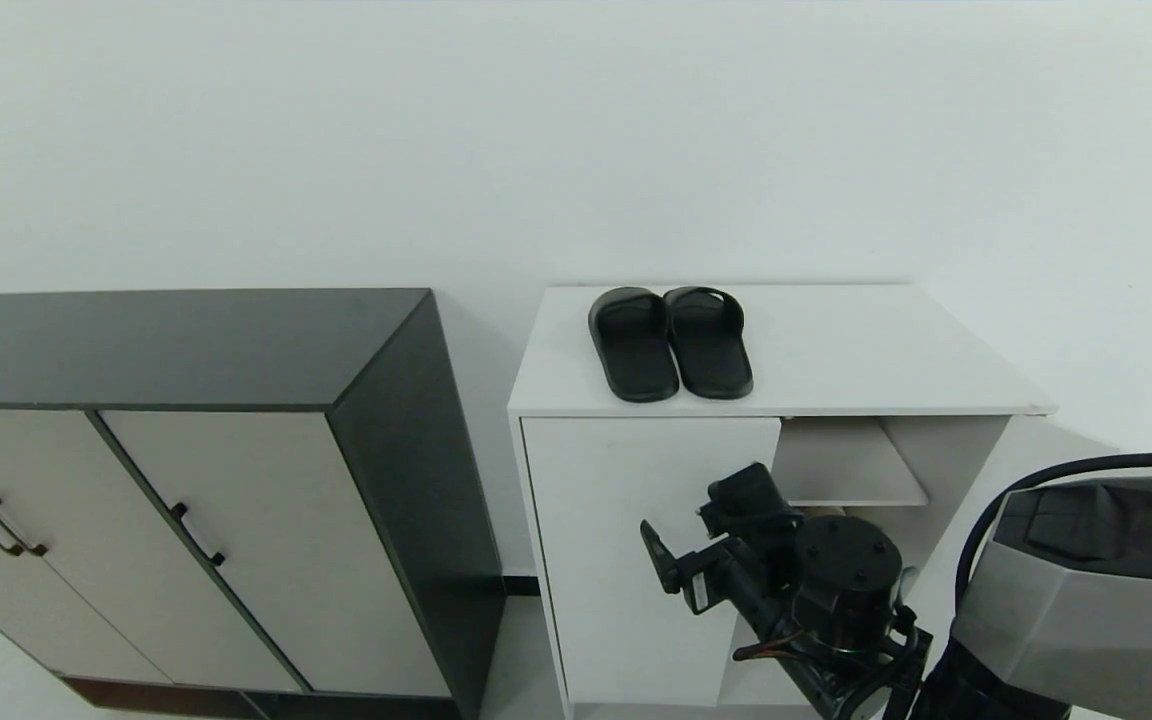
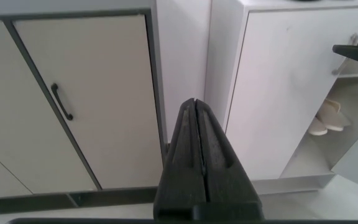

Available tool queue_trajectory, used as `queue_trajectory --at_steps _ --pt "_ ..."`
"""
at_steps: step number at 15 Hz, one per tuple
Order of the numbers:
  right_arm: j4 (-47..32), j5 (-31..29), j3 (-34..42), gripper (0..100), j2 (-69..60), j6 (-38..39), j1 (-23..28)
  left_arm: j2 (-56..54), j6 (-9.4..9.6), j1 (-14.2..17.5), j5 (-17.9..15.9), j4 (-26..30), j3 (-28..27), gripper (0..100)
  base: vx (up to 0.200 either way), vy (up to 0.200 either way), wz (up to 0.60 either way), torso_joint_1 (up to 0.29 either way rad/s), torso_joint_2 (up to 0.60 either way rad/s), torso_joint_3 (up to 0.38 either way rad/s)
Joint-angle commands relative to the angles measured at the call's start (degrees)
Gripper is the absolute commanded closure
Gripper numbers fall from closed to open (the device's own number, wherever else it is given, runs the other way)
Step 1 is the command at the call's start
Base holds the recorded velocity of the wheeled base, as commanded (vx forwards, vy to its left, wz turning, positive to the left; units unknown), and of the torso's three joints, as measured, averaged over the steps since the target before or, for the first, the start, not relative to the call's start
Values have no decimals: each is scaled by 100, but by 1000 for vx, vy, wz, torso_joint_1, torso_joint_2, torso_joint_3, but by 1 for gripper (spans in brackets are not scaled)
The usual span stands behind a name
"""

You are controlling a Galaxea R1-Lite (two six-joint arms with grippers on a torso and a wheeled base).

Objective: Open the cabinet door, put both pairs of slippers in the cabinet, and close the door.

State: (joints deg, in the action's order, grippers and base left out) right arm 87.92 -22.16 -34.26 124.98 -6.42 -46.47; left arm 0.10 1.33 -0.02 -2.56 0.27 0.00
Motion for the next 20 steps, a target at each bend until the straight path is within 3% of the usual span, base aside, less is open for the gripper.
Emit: queue_trajectory --at_steps 1,9,13,16,17,20 --pt "15 1 24 0 0 -8 -11 -1 -1 2 -8 0 0 100 0 0 0 242 -569 -320" --pt "103 45 138 0 62 -34 -2 -1 -1 2 1 0 0 100 0 0 0 233 -519 -287" --pt "208 1 33 0 -26 -351 59 -1 -1 2 1 0 0 100 0 0 0 22 -45 -22" --pt "-1233 -166 -160 0 -887 -26 103 -1 8 2 -8 0 0 100 0 0 0 0 0 0" --pt "-2297 -245 -424 0 -1318 449 33 -1 8 2 -8 0 0 100 0 0 0 0 0 0" --pt "-4239 -1220 -1514 0 -1635 1592 -284 -1 8 2 -8 0 0 100 0 0 0 0 0 0"
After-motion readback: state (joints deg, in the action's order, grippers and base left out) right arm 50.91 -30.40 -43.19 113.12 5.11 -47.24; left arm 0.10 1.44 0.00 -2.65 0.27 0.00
